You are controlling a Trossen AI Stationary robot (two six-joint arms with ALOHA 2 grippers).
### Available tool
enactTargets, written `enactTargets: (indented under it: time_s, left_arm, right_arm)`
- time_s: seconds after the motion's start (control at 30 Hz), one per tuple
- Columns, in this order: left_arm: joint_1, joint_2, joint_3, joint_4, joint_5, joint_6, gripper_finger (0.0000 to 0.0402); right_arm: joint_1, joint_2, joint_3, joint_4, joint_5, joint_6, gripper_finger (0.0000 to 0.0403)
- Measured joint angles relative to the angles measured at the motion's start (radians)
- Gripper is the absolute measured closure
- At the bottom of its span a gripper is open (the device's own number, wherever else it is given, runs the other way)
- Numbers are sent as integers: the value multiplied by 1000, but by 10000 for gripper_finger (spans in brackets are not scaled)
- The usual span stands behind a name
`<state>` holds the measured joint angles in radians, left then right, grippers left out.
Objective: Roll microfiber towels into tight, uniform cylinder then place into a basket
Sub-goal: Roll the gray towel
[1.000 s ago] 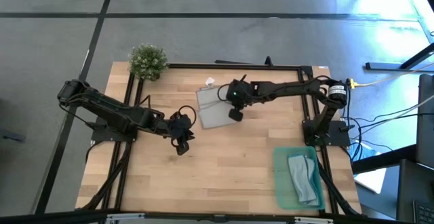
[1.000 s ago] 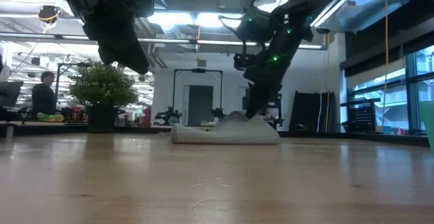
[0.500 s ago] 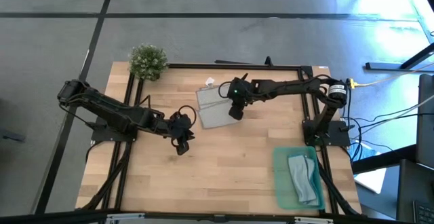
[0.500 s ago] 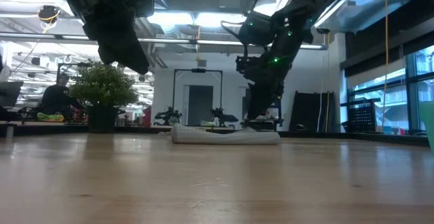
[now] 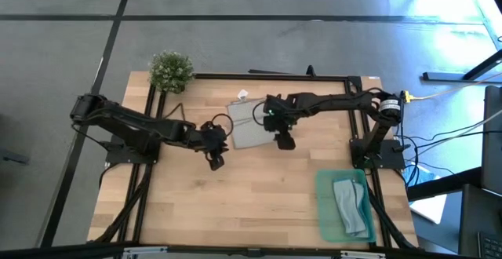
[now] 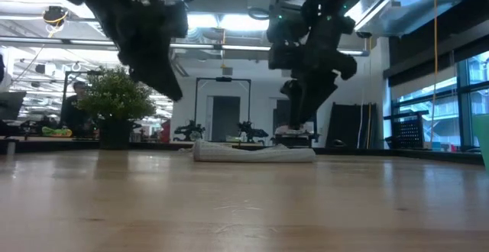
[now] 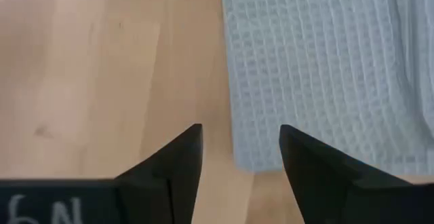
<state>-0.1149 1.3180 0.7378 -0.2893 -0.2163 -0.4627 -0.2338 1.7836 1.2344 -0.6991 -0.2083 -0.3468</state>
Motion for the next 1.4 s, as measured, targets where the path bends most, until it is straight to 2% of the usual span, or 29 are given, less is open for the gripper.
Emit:
enactTargets:
  time_s: [0.17, 0.4, 0.7, 0.8, 0.87, 1.03, 1.3, 1.4]
  left_arm:
    - [6, 91, -1, 51, 1, 55, 324]
    - [22, 168, -2, 142, 1, 81, 324]
    - [57, 180, -2, 175, -1, 95, 324]
    - [61, 180, -2, 181, -3, 152, 324]
    - [61, 180, -2, 181, -3, 175, 324]
    - [61, 188, -2, 182, -3, 251, 324]
    - [64, 188, -2, 186, -3, 264, 324]
    - [64, 195, -2, 182, -3, 264, 324]
  right_arm:
    - [39, 0, -70, 139, 26, -51, 206]
    - [38, 0, -181, 252, 141, -51, 205]
    - [39, -6, -323, 420, 139, -51, 210]
    - [41, -7, -352, 463, 139, -51, 235]
    - [41, -7, -359, 472, 141, -51, 267]
    - [41, -3, -358, 487, 140, -47, 380]
    - [21, 0, -343, 455, -11, 26, 392]
    - [11, 3, -321, 433, -28, 35, 392]
